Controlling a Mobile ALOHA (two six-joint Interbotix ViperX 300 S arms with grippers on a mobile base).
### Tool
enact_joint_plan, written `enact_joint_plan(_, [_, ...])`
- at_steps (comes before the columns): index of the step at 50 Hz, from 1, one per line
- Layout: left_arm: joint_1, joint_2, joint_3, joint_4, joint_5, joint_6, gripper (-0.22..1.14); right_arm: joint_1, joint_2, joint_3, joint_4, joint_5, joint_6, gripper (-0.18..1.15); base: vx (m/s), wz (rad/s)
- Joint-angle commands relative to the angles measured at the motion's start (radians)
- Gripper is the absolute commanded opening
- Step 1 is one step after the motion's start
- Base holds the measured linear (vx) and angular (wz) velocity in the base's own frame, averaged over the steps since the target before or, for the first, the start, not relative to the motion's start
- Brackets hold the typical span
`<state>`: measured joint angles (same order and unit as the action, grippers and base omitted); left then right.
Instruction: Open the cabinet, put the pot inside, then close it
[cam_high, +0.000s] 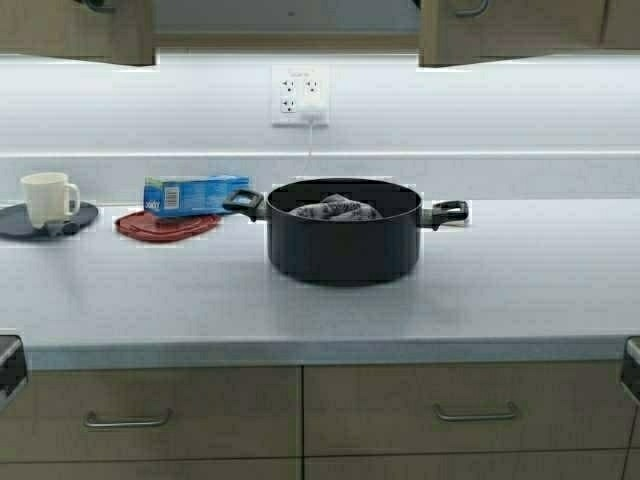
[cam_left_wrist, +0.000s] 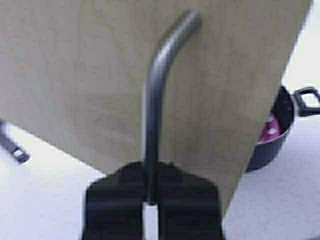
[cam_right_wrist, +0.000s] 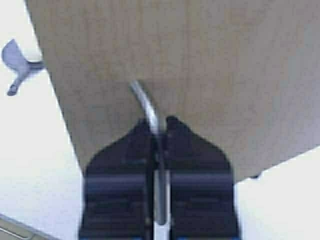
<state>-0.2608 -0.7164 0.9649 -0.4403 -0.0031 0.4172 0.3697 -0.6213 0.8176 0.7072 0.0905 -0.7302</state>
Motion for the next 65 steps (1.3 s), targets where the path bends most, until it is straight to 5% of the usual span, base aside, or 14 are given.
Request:
enact_joint_plan(1, [-0.005, -0.066, -0.060, 0.077, 0.041, 0.017, 0.60, -0.029, -0.009, -0.028, -0.021, 0.078, 0.003, 0.83, -0.16, -0.03])
enact_joint_plan(4, [-0.003, -0.067, -0.067, 0.092, 0.074, 0.018, 0.90, -0.054, -0.028, -0.026, -0.037, 0.143, 0.005, 1.05, -0.15, -0.01])
enact_joint_plan(6, [-0.002, -0.069, -0.069, 0.101, 0.106, 0.017, 1.07, -0.069, -0.044, -0.023, -0.048, 0.193, 0.006, 1.08, -0.13, 0.01])
enact_joint_plan(10, [0.000, -0.086, -0.066, 0.110, 0.184, 0.018, 1.07, -0.103, -0.084, -0.021, -0.069, 0.291, 0.023, 1.03, -0.10, 0.00])
enact_joint_plan(19, [0.000, -0.190, -0.040, 0.115, 0.341, 0.011, 0.64, -0.141, -0.227, -0.021, -0.137, 0.448, 0.146, 0.73, -0.04, 0.01])
enact_joint_plan(26, [-0.038, -0.261, -0.021, 0.063, 0.331, 0.014, -0.07, -0.118, -0.259, -0.011, -0.143, 0.445, 0.192, 0.10, -0.03, 0.04])
enact_joint_plan(29, [-0.091, -0.252, -0.023, 0.034, 0.288, 0.011, -0.15, -0.060, -0.230, 0.003, -0.130, 0.367, 0.192, -0.09, -0.04, 0.05])
enact_joint_plan(35, [-0.236, -0.152, -0.055, 0.012, 0.161, 0.009, 0.09, 0.129, -0.118, -0.005, -0.132, 0.175, 0.189, 0.09, -0.06, 0.06])
enact_joint_plan(42, [-0.374, 0.063, -0.140, 0.012, 0.003, 0.009, 0.02, 0.265, 0.060, -0.098, -0.161, -0.020, 0.195, 0.07, -0.08, 0.06])
enact_joint_plan(58, [-0.399, 0.589, -0.414, 0.011, -0.282, -0.009, 0.03, 0.190, 0.374, -0.416, -0.167, -0.124, 0.202, 0.06, -0.08, 0.03])
enact_joint_plan(65, [-0.288, 0.765, -0.552, 0.008, -0.339, -0.046, 0.03, 0.098, 0.468, -0.460, -0.167, -0.121, 0.204, 0.06, -0.07, 0.02])
